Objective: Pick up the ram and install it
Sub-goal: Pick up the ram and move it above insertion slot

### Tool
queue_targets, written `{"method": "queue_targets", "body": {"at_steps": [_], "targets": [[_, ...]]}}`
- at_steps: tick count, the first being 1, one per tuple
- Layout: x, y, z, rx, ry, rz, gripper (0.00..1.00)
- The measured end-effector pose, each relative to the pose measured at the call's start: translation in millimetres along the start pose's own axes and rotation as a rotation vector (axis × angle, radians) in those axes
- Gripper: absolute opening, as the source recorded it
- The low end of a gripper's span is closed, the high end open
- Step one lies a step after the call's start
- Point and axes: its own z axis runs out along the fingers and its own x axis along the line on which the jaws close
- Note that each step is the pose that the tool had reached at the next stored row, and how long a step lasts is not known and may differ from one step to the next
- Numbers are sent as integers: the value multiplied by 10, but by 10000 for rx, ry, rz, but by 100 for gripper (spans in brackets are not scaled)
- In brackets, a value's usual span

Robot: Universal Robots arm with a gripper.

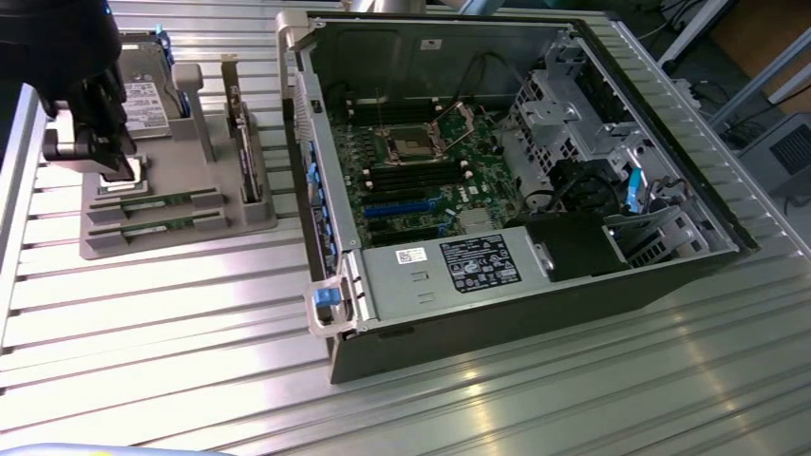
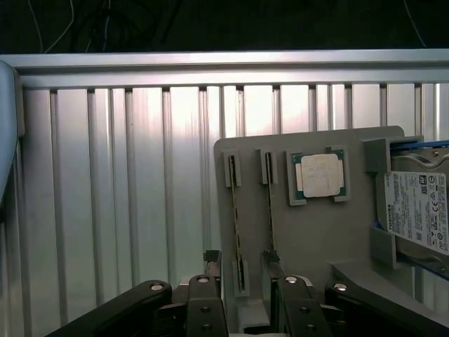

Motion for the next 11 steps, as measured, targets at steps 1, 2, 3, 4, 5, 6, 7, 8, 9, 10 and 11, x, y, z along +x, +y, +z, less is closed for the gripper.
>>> {"method": "queue_targets", "body": {"at_steps": [1, 2, 3, 4, 5, 6, 7, 8, 9, 10, 11], "targets": [[-1, -5, 5, 1, -1, 0, 36], [-2, -22, 14, 0, 1, -10, 36], [-4, -32, 19, -1, 4, -15, 36], [-4, -40, 23, 0, 5, -20, 36], [-5, -50, 27, -1, 7, -27, 36], [-5, -54, 30, 1, 8, -32, 36], [-5, -56, 30, -4, 15, -135, 36], [-5, -57, 32, -11, 29, -471, 36], [-6, -58, 33, -15, 37, -645, 36], [-7, -62, 35, -15, 37, -644, 36], [-6, -63, 36, -16, 38, -645, 36]]}}
